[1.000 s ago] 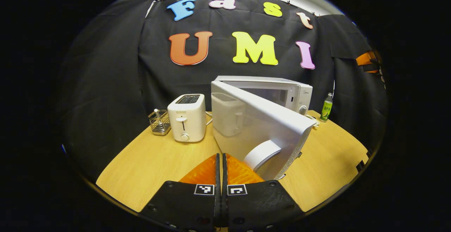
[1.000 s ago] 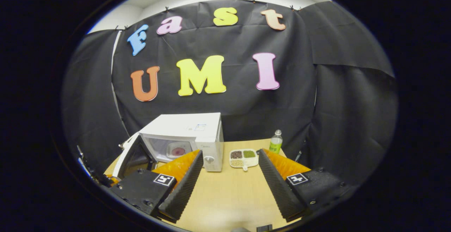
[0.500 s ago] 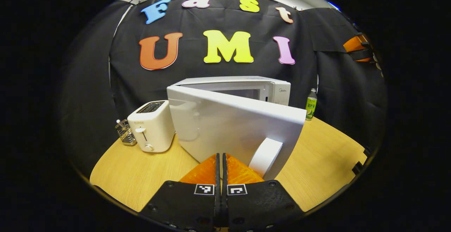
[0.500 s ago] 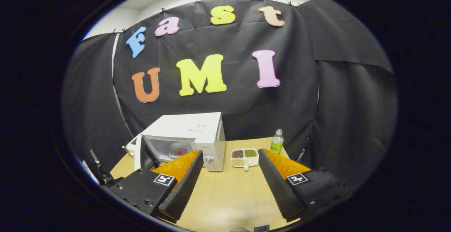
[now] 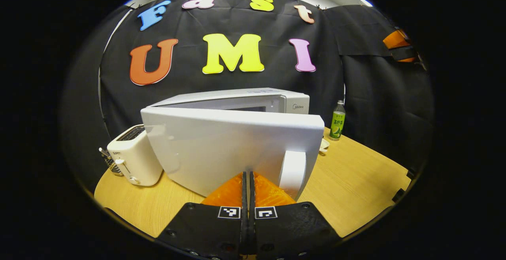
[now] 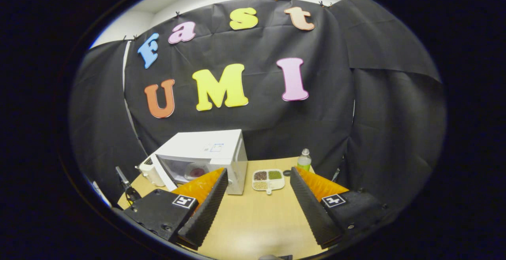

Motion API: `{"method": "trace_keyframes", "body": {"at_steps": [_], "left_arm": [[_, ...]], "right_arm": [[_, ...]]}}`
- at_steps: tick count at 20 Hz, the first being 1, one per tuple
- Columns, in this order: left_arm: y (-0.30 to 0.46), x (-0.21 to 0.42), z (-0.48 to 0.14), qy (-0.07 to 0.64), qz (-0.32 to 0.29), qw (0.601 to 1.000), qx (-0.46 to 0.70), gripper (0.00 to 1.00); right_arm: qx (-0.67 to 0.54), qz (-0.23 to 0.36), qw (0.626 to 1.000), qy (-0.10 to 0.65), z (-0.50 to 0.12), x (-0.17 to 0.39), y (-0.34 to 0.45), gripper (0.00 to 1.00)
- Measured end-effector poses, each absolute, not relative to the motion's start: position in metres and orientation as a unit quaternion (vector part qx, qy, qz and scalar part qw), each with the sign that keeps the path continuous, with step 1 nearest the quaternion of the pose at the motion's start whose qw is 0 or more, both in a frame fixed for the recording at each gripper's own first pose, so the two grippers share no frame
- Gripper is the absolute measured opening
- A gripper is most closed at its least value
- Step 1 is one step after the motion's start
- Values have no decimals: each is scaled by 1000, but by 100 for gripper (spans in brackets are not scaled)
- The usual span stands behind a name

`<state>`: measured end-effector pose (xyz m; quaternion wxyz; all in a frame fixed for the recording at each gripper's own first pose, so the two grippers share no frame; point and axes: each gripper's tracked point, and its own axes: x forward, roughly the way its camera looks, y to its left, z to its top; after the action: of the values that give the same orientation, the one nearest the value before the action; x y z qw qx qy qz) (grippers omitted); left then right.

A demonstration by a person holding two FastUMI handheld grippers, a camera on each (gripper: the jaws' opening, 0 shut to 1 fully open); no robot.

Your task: Open the microwave oven with the left hand, put the food in, and close the microwave oven.

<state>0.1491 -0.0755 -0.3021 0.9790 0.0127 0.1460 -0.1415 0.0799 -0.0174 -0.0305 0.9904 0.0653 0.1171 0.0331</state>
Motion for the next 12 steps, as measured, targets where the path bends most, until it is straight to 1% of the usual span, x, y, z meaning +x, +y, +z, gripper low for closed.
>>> {"method": "trace_keyframes", "body": {"at_steps": [6, 12], "left_arm": [[-104, 192, -301, 144, -153, 978, 9, 0], [-124, 234, -300, 145, -147, 978, 2, 0]], "right_arm": [[62, 25, 990, 121, -37, 81, -32, 100], [71, 10, 989, 130, -46, 82, -46, 100]]}}
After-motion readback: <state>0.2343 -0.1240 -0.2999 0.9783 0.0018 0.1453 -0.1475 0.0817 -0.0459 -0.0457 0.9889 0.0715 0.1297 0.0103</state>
